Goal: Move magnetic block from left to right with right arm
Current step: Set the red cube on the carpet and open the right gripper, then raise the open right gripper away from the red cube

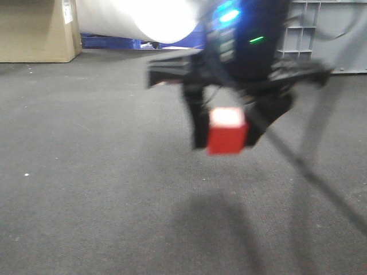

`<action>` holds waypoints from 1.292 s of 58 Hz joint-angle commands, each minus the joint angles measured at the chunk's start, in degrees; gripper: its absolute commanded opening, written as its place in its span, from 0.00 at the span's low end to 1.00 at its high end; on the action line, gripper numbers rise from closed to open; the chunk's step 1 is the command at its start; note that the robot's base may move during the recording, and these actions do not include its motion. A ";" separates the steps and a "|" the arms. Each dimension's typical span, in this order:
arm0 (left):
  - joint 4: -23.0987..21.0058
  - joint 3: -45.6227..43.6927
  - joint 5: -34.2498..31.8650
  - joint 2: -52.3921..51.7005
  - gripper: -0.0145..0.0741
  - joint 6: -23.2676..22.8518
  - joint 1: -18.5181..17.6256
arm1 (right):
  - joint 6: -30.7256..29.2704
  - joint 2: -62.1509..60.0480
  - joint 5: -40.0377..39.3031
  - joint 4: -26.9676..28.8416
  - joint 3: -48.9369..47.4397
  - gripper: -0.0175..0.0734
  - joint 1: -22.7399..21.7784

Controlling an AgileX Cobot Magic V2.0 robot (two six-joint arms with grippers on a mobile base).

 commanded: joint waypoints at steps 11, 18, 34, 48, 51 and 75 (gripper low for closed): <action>-0.15 0.46 -4.83 -0.61 0.02 -0.43 0.03 | 0.12 4.36 5.09 5.37 -8.04 0.46 0.33; -0.15 0.46 -4.83 -0.61 0.02 -0.43 0.03 | 0.12 5.90 6.60 5.37 -8.37 0.46 1.26; -0.15 0.46 -4.83 -0.61 0.02 -0.43 0.03 | 0.07 6.94 6.59 5.31 -8.37 0.46 1.82; -0.15 0.46 -4.83 -0.61 0.02 -0.43 0.03 | -0.14 6.94 5.74 4.65 -8.37 0.53 1.82; -0.15 0.46 -4.83 -0.61 0.02 -0.43 0.03 | -0.81 6.94 5.60 4.43 -8.37 0.61 1.82; -0.15 0.46 -4.83 -0.61 0.02 -0.43 0.03 | -2.82 1.62 4.93 3.46 -8.37 0.86 1.82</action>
